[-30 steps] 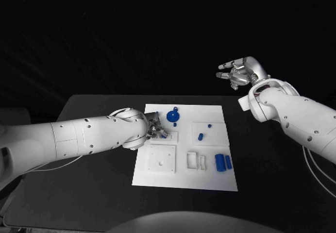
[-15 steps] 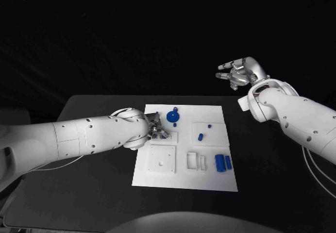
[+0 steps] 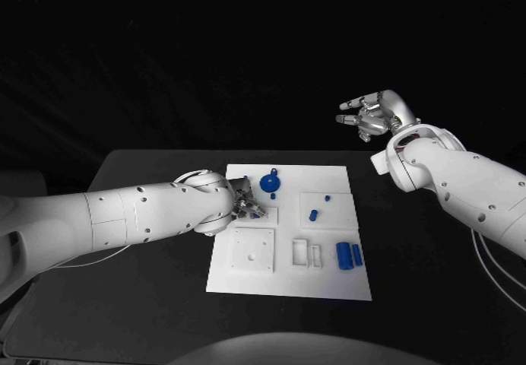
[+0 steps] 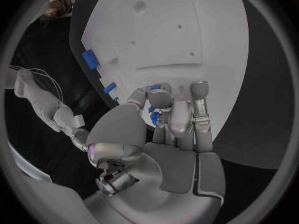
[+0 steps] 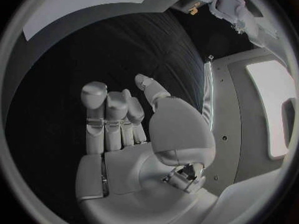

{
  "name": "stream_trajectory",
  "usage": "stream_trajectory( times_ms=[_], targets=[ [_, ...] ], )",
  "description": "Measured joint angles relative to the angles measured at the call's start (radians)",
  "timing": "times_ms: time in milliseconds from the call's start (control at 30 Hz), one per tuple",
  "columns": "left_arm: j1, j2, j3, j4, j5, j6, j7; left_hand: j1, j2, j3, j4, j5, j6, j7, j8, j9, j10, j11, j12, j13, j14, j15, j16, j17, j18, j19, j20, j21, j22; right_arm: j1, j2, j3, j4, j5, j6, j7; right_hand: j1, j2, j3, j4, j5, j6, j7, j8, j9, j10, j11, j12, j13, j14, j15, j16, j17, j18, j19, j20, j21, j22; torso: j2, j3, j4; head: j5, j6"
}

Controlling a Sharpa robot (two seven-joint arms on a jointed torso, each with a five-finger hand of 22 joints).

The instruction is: Assemble the parts on the task board

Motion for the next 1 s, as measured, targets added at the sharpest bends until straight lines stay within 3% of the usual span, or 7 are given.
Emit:
stream_trajectory(
  times_ms=[200,400,733,767,800,833,1000],
  targets=[
    [0.000,0.005,0.000,-0.007,-0.003,0.005,-0.001,-0.001,-0.001,0.000,0.000,-0.035,0.002,0.002,0.005,0.004,0.000,0.000,0.000,0.000,0.000,0.000,0.000,0.000,0.000,-0.004,0.004,-0.003,0.000,0.000,0.001,0.000,-0.001,0.000,0.000,0.000,-0.005,-0.001,0.000,0.000,0.000,0.000,0.000,0.000,0.000,0.000,0.000,0.000,0.000,0.000,0.000,0.000,0.000,0.000,0.000,0.000,0.000,0.000,0.000,0.0000,0.0001,-0.002,0.002],
    [0.001,0.009,0.001,-0.012,-0.005,0.008,-0.001,0.005,-0.007,0.010,-0.010,-0.163,0.002,0.001,0.005,0.007,0.000,0.000,0.000,-0.006,0.000,0.000,0.000,-0.002,0.000,-0.004,0.004,-0.010,0.000,0.000,0.001,0.000,-0.001,0.001,0.000,0.000,-0.006,-0.002,0.000,0.000,0.000,0.000,0.000,0.000,0.000,0.000,0.000,0.000,0.000,0.000,0.000,0.000,0.001,0.000,0.000,0.000,0.000,0.000,0.000,0.0000,0.0000,-0.004,0.003],
    [0.001,0.010,0.001,-0.016,-0.008,0.009,0.002,0.066,-0.035,-0.074,0.115,-0.285,0.008,-0.005,0.004,0.001,0.000,0.000,0.005,-0.013,-0.001,0.002,0.004,-0.003,0.003,0.000,0.007,-0.018,0.000,0.000,0.000,0.000,-0.001,0.001,0.000,0.000,-0.006,-0.002,-0.003,0.003,0.000,0.000,0.000,0.000,0.000,0.000,0.000,0.000,0.000,0.000,0.000,0.000,0.001,0.000,0.000,0.000,0.000,0.000,0.000,-0.0006,0.0003,-0.007,0.004],
    [0.000,0.010,0.001,-0.017,-0.008,0.009,0.002,0.067,-0.034,-0.082,0.126,-0.305,0.021,-0.018,0.000,0.002,0.000,0.000,0.005,-0.014,-0.001,0.002,0.004,-0.003,0.003,0.000,0.007,-0.018,0.000,0.000,0.000,0.000,-0.001,0.002,0.000,0.000,-0.006,-0.002,-0.003,0.003,0.000,0.000,0.000,0.000,0.000,0.000,0.000,0.000,0.000,0.000,0.000,0.000,0.001,0.000,0.000,0.000,0.000,0.000,0.000,-0.0008,0.0003,-0.008,0.004],
    [0.000,0.010,0.000,-0.018,-0.009,0.009,0.003,0.068,-0.035,-0.089,0.134,-0.320,0.081,-0.067,-0.002,0.002,-0.001,-0.001,0.005,-0.015,-0.001,0.002,0.004,-0.004,0.003,0.000,0.007,-0.018,0.000,0.000,0.000,0.000,-0.001,0.002,0.000,0.000,-0.006,-0.002,-0.003,0.002,0.000,0.000,0.000,0.000,0.000,0.000,0.000,0.000,0.000,0.000,0.000,0.000,0.001,0.000,0.000,0.000,0.000,0.000,0.000,-0.0012,0.0005,-0.008,0.004],
    [-0.001,0.010,0.000,-0.018,-0.009,0.009,0.003,0.071,-0.038,-0.093,0.145,-0.334,0.112,-0.093,-0.002,0.003,-0.017,-0.017,0.005,-0.015,-0.002,0.001,0.004,-0.004,0.003,0.000,0.007,-0.019,0.000,0.000,0.000,0.000,-0.001,0.002,0.000,0.000,-0.006,-0.002,-0.005,0.000,0.000,0.000,0.000,0.000,0.000,0.000,0.000,0.000,0.000,0.000,0.000,0.000,0.001,0.000,0.000,0.000,0.000,0.000,0.000,-0.0012,0.0007,-0.008,0.004],
    [-0.001,0.009,0.000,-0.019,-0.010,0.008,0.002,0.082,-0.050,-0.111,0.183,-0.385,0.130,-0.113,-0.002,0.012,-0.033,-0.033,0.006,-0.017,-0.002,0.001,0.004,-0.005,0.003,0.000,0.007,-0.023,0.000,-0.001,0.000,0.000,-0.001,0.003,-0.001,0.000,-0.006,-0.002,-0.005,0.000,0.000,0.000,0.000,0.000,0.001,0.000,0.000,0.000,0.000,0.000,0.000,0.000,0.001,0.000,0.000,0.000,0.000,0.000,0.000,-0.0012,0.0007,-0.008,0.004]
  ],
)
